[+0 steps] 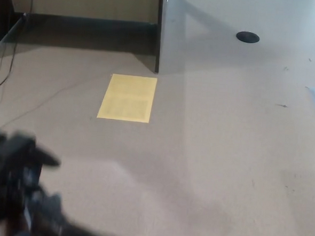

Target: A person is holding a plastic bag and the robot extends its left hand to grab the bag by hooking its thumb into the holes at the top and brings its hand down by its side. Then it extends its arm again to hand the plastic bag back to the person.

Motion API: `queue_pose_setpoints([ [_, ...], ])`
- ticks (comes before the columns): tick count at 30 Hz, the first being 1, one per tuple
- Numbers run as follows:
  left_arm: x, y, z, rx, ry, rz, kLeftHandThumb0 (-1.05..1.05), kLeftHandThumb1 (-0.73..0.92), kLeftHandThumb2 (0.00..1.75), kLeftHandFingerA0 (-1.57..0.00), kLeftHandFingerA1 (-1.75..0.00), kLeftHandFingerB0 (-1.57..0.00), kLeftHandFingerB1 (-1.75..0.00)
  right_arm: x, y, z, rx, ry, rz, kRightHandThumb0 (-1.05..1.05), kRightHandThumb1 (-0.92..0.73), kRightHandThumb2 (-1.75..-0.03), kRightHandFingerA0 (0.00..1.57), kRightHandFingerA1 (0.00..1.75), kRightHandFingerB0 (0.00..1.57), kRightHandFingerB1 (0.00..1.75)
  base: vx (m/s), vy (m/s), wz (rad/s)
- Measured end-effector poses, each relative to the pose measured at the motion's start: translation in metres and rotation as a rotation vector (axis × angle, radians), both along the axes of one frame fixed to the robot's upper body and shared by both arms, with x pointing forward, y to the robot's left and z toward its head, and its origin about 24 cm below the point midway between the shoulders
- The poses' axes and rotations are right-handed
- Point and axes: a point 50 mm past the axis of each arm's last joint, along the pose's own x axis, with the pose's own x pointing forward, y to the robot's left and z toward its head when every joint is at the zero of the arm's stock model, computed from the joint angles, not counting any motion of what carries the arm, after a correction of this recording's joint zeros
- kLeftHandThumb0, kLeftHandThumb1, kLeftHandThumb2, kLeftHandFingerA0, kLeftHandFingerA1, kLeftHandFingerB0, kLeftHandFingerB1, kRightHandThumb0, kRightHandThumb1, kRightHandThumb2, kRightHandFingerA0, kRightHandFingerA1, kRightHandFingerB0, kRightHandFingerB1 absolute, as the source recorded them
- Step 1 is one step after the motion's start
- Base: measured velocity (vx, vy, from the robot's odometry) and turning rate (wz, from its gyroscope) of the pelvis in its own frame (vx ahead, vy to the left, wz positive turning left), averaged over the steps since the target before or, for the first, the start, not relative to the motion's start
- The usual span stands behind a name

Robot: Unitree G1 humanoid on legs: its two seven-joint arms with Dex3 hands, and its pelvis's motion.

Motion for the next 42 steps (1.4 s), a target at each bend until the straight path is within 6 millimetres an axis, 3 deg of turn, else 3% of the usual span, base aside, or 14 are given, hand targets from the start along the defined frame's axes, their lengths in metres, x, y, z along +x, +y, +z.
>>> queue_pose_setpoints([
  [7, -0.031, 0.014, -0.058, -0.033, 0.223, 0.063, 0.00, 0.60, 0.99, -0.97, -1.70, -0.80, -1.30, -0.002, 0.001, -0.002, 0.000, 0.011, 0.010, -0.37, -0.73, -0.60, 0.75, 0.49, 0.57, 0.41, 0.00, 0.000, 0.00],
  [8, -0.034, 0.018, -0.068, -0.034, 0.260, 0.080, 0.00, 0.60, 0.98, -0.97, -1.71, -0.83, -1.34, -0.003, 0.001, -0.002, 0.000, 0.014, 0.010, -0.42, -0.60, -0.83, 0.68, 0.61, 0.52, 0.53, 0.00, 0.000, 0.00],
  [10, -0.038, 0.024, -0.080, -0.035, 0.306, 0.107, 0.00, 0.66, 0.91, -0.94, -1.72, -0.77, -1.39, -0.004, 0.001, -0.003, 0.000, 0.018, 0.010, -0.37, -0.72, -0.60, 0.74, 0.47, 0.57, 0.41, 0.00, 0.000, 0.00],
  [11, -0.039, 0.027, -0.086, -0.034, 0.328, 0.120, 0.02, 0.54, 1.03, -1.27, -1.43, -0.88, -1.16, -0.004, 0.001, -0.003, -0.001, 0.020, 0.011, -0.36, -0.72, -0.61, 0.74, 0.48, 0.58, 0.41, 0.00, 0.000, 0.00],
  [12, -0.041, 0.032, -0.092, -0.033, 0.354, 0.137, 0.00, 0.62, 0.95, -0.94, -1.71, -0.80, -1.37, -0.004, 0.001, -0.004, -0.001, 0.022, 0.011, -0.36, -0.73, -0.61, 0.73, 0.48, 0.58, 0.41, 0.00, 0.000, 0.00],
  [16, -0.046, 0.047, -0.113, -0.024, 0.430, 0.195, -0.07, 0.68, 0.80, -0.98, -1.66, -0.83, -1.31, -0.005, 0.001, -0.005, -0.003, 0.031, 0.008, -0.37, -0.73, -0.61, 0.74, 0.47, 0.58, 0.41, 0.00, 0.000, 0.00],
  [24, -0.058, 0.065, -0.142, 0.000, 0.542, 0.287, -0.12, 0.70, 0.64, -0.87, -1.67, -0.76, -1.37, -0.006, 0.000, -0.006, -0.003, 0.038, 0.005, -0.37, -0.73, -0.61, 0.74, 0.49, 0.59, 0.42, 0.00, 0.000, 0.00],
  [26, -0.062, 0.068, -0.150, 0.010, 0.577, 0.309, -0.24, 0.64, 0.71, -1.00, -1.57, -0.87, -1.08, -0.006, 0.001, -0.006, -0.003, 0.039, 0.008, -0.37, -0.72, -0.61, 0.74, 0.49, 0.59, 0.42, 0.00, 0.000, 0.00],
  [32, -0.066, 0.071, -0.162, 0.042, 0.612, 0.326, -0.12, 0.72, 0.64, -0.82, -1.68, -0.69, -1.49, -0.001, 0.002, -0.004, -0.003, 0.026, 0.011, -0.37, -0.72, -0.60, 0.72, 0.48, 0.55, 0.40, 0.00, 0.000, 0.00],
  [35, -0.069, 0.071, -0.165, 0.045, 0.615, 0.330, -0.09, 0.70, 0.68, -0.87, -1.66, -0.73, -1.44, -0.001, 0.002, -0.004, -0.003, 0.024, 0.014, -0.37, -0.72, -0.60, 0.71, 0.49, 0.55, 0.41, 0.00, 0.000, 0.00],
  [36, -0.070, 0.071, -0.166, 0.046, 0.618, 0.331, -0.11, 0.55, 0.93, -1.21, -1.39, -0.90, -1.20, -0.001, 0.002, -0.004, -0.003, 0.024, 0.015, -0.37, -0.73, -0.61, 0.71, 0.48, 0.57, 0.41, 0.00, 0.000, 0.00],
  [38, -0.072, 0.070, -0.167, 0.049, 0.620, 0.328, -0.13, 0.74, 0.65, -0.92, -1.69, -0.78, -1.40, -0.001, 0.002, -0.004, -0.004, 0.024, 0.017, -0.37, -0.74, -0.61, 0.71, 0.49, 0.54, 0.40, 0.00, 0.000, 0.00],
  [41, -0.073, 0.069, -0.167, 0.050, 0.608, 0.326, -0.14, 0.71, 0.67, -0.97, -1.66, -0.79, -1.32, 0.000, 0.002, -0.004, -0.005, 0.025, 0.019, -0.42, -0.61, -0.83, 0.65, 0.60, 0.51, 0.53, 0.00, 0.000, 0.00],
  [42, -0.073, 0.069, -0.166, 0.049, 0.599, 0.324, -0.14, 0.76, 0.66, -0.88, -1.68, -0.74, -1.33, 0.000, 0.002, -0.004, -0.005, 0.025, 0.019, -0.36, -0.73, -0.60, 0.72, 0.50, 0.55, 0.41, 0.00, 0.000, 0.00],
])
